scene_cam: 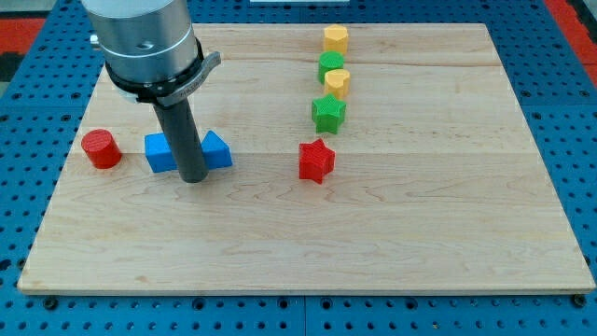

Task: Slightly push the red star to the bottom left of the green star

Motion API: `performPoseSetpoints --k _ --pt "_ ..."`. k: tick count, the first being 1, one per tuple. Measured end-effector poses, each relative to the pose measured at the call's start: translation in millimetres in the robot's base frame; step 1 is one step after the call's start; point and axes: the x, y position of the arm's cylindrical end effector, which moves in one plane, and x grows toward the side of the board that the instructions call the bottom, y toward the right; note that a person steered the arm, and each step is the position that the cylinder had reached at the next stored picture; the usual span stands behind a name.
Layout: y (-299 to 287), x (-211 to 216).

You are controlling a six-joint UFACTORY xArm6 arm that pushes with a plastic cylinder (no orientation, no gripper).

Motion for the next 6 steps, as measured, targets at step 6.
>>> performPoseSetpoints --k 6 --pt "147.9 15.7"
